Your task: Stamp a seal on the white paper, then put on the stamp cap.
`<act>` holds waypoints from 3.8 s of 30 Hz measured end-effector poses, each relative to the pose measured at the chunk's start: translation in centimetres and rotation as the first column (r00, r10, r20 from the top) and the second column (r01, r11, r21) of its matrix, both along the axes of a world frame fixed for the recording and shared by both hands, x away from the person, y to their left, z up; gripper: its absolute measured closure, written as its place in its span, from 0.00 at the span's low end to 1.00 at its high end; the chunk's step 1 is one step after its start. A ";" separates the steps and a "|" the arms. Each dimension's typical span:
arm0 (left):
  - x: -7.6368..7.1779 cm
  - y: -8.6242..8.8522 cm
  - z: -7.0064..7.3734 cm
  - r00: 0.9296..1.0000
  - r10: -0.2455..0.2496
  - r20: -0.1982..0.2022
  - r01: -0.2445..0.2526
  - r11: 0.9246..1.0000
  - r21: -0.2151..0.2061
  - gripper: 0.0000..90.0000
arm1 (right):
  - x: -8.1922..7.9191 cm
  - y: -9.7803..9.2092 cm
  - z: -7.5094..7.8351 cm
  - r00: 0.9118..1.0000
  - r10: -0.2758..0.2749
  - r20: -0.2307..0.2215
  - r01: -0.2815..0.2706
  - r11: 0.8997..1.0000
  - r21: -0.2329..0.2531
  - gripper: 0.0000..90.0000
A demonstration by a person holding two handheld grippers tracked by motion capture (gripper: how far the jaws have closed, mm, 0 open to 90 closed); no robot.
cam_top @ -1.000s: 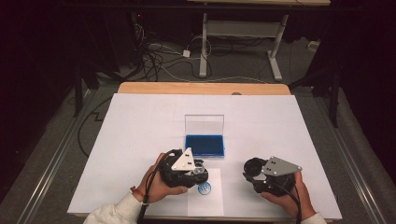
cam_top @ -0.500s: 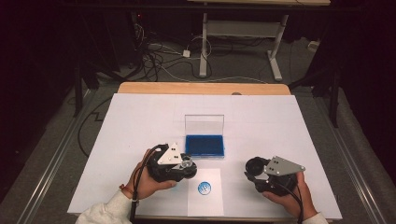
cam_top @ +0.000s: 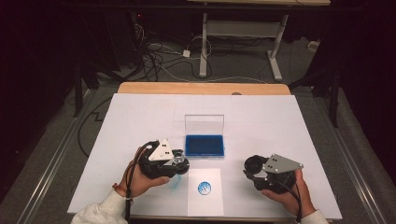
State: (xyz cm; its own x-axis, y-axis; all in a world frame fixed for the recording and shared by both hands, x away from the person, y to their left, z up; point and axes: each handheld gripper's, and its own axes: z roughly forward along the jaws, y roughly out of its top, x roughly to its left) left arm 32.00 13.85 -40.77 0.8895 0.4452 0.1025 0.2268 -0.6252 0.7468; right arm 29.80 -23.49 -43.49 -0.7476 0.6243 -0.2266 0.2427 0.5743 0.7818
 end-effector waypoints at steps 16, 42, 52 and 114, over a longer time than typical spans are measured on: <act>0.5 2.2 0.3 0.998 0.059 -0.006 -0.059 0.998 -0.017 0.61 | 0.3 0.5 -0.1 1.000 0.026 -0.007 -0.026 1.000 -0.009 0.43; 0.6 4.1 0.9 0.994 0.108 0.005 -0.108 0.993 -0.047 0.61 | 0.7 0.9 -0.3 1.000 0.028 -0.006 -0.028 0.999 -0.015 0.43; 0.7 3.6 1.1 0.996 0.085 -0.005 -0.085 0.994 -0.063 0.61 | 0.9 0.5 -0.3 1.000 0.013 -0.018 -0.013 1.000 0.009 0.43; 1.9 -1.2 3.3 0.999 -0.017 0.052 0.024 0.991 -0.128 0.61 | 4.1 7.2 0.2 0.992 0.122 -0.025 -0.120 0.990 0.073 0.43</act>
